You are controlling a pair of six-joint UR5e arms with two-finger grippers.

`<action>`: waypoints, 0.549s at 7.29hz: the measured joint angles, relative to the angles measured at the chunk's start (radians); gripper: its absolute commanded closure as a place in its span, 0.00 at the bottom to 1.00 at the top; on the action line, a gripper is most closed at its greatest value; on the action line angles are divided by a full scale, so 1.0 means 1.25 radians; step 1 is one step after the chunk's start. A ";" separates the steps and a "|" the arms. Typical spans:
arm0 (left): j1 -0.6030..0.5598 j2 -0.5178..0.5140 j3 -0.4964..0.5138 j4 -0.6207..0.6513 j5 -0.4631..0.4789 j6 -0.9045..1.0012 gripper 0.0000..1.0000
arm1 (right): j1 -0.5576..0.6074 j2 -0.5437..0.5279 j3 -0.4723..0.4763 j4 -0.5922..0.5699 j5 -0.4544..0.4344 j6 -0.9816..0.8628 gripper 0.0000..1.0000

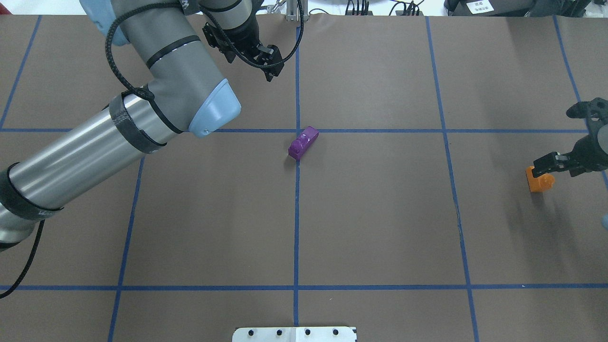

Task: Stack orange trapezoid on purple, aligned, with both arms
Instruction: 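Grasp the orange trapezoid block with the right gripper while the left arm withdraws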

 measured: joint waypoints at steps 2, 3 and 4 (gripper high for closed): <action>-0.001 0.007 -0.001 -0.001 0.000 0.000 0.00 | -0.012 0.017 -0.045 0.032 -0.001 0.000 0.00; -0.001 0.008 -0.001 -0.001 0.000 0.000 0.00 | -0.018 0.026 -0.057 0.035 -0.001 0.000 0.04; -0.001 0.009 -0.001 -0.001 0.001 0.001 0.00 | -0.022 0.031 -0.065 0.036 0.000 0.001 0.18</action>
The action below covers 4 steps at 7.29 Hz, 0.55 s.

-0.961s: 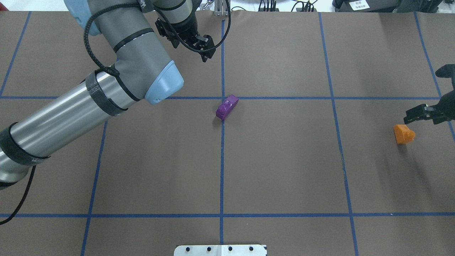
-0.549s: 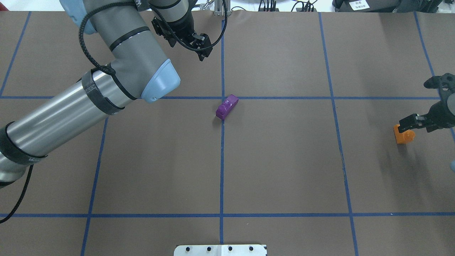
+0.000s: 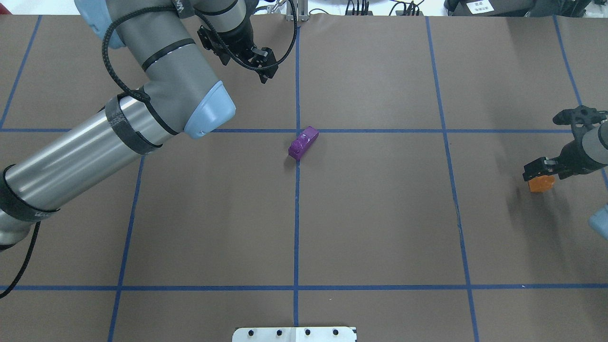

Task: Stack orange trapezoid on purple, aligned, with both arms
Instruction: 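Grasp the orange trapezoid block with the right gripper while the left arm withdraws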

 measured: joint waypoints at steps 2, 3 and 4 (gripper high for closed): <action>0.000 0.002 0.001 0.000 0.000 0.000 0.00 | -0.003 0.003 -0.004 0.000 0.004 0.001 0.30; 0.001 0.006 0.001 -0.001 -0.001 0.000 0.00 | -0.003 0.003 -0.003 0.000 0.006 0.000 0.46; 0.001 0.008 0.001 -0.001 -0.001 0.000 0.00 | -0.003 0.003 0.000 0.000 0.010 0.000 0.72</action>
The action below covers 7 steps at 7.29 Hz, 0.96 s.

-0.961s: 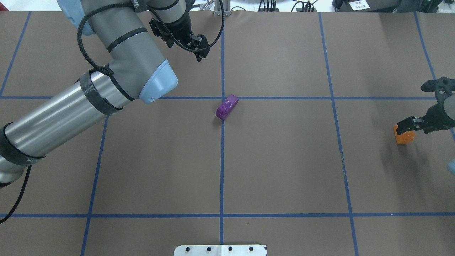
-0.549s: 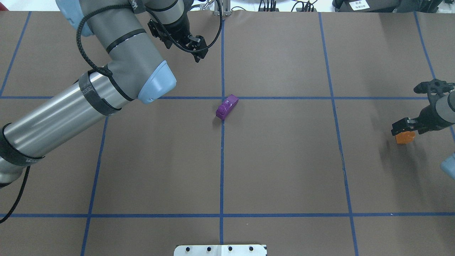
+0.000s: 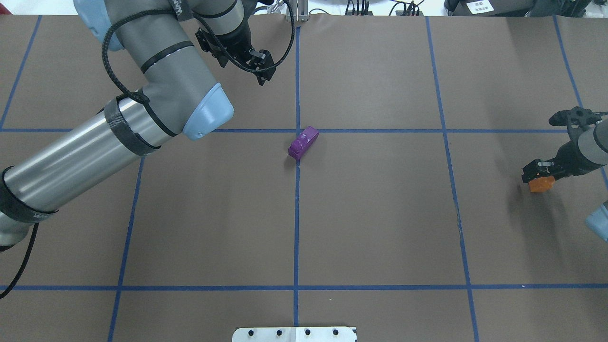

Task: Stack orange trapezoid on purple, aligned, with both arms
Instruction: 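Grasp the orange trapezoid block with the right gripper while the left arm withdraws, then carry the orange block with the right gripper above the purple block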

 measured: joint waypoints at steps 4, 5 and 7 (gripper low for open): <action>0.002 0.002 0.000 0.000 0.000 -0.001 0.00 | 0.005 -0.003 0.015 -0.006 0.015 -0.001 1.00; 0.001 0.003 0.000 0.000 0.000 -0.001 0.00 | 0.015 -0.002 0.044 -0.026 0.023 0.010 1.00; -0.008 0.012 -0.007 0.001 0.000 0.000 0.00 | 0.032 0.062 0.135 -0.131 0.036 0.143 1.00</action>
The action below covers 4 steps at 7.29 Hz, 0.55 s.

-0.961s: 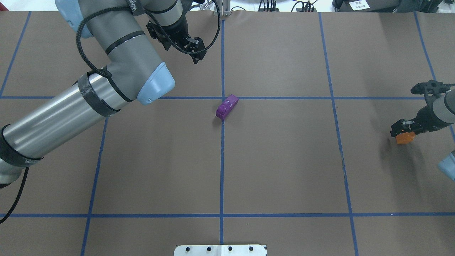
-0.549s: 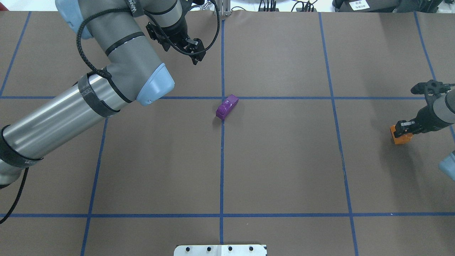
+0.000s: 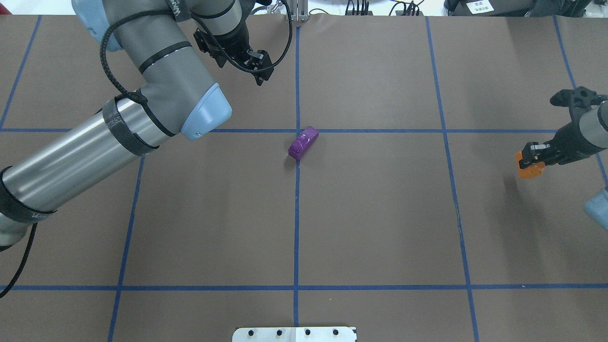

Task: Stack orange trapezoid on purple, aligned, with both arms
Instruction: 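Carry the orange block with the right gripper above the purple block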

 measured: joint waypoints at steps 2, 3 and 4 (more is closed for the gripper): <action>-0.035 0.070 -0.046 0.002 -0.001 0.035 0.00 | -0.023 0.158 0.020 -0.125 -0.001 0.145 1.00; -0.060 0.130 -0.081 0.003 -0.002 0.073 0.00 | -0.057 0.269 -0.021 -0.171 -0.004 0.222 1.00; -0.087 0.196 -0.117 0.003 -0.003 0.108 0.00 | -0.090 0.393 -0.094 -0.202 -0.009 0.296 1.00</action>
